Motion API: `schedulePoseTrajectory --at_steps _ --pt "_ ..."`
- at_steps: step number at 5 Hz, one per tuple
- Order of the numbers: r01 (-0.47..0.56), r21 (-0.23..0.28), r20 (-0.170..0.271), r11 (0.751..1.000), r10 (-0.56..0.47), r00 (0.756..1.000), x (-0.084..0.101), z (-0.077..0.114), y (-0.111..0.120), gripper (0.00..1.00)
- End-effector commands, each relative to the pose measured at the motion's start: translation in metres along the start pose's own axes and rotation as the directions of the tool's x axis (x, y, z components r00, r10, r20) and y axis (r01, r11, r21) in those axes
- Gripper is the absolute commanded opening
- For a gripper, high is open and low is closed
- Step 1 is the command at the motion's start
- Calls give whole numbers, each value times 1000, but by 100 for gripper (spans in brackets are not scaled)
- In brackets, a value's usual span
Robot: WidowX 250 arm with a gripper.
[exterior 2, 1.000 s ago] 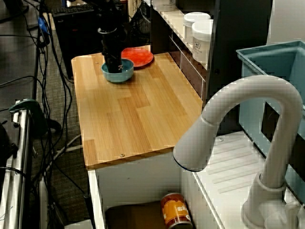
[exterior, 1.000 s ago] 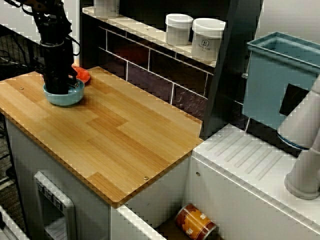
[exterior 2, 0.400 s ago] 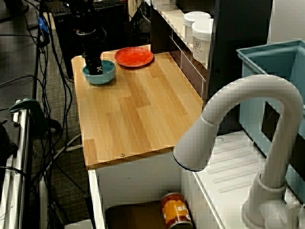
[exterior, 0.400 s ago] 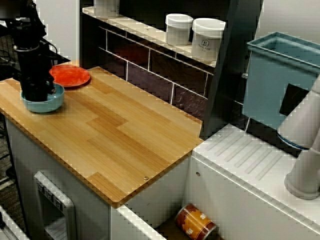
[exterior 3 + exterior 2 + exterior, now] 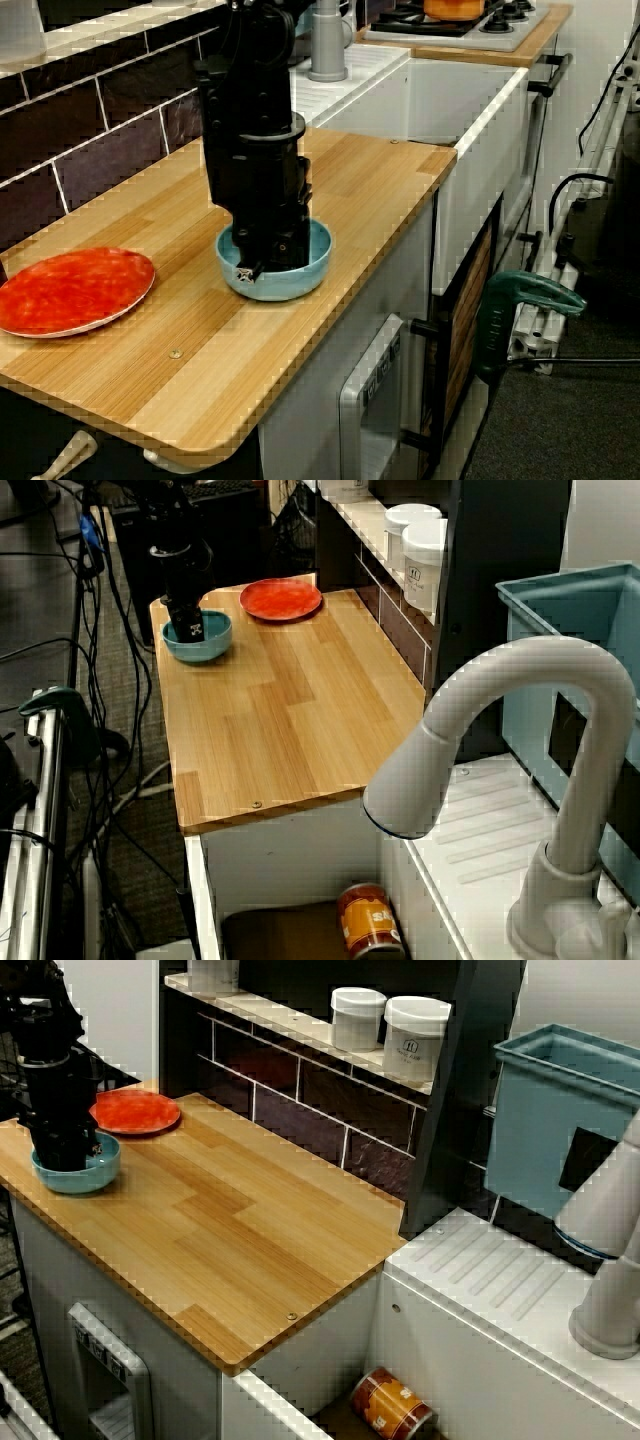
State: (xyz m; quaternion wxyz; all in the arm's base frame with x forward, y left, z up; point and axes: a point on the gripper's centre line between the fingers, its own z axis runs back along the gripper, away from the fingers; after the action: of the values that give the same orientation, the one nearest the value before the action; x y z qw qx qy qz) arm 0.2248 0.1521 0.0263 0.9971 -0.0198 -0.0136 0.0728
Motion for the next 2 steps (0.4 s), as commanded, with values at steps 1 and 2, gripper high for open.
schedulePoseTrajectory --at_steps 1,2 --pt "14 -7 35 1000 -13 999 -1 20 -10 13" --pt "35 14 36 999 -36 999 4 13 -27 9"
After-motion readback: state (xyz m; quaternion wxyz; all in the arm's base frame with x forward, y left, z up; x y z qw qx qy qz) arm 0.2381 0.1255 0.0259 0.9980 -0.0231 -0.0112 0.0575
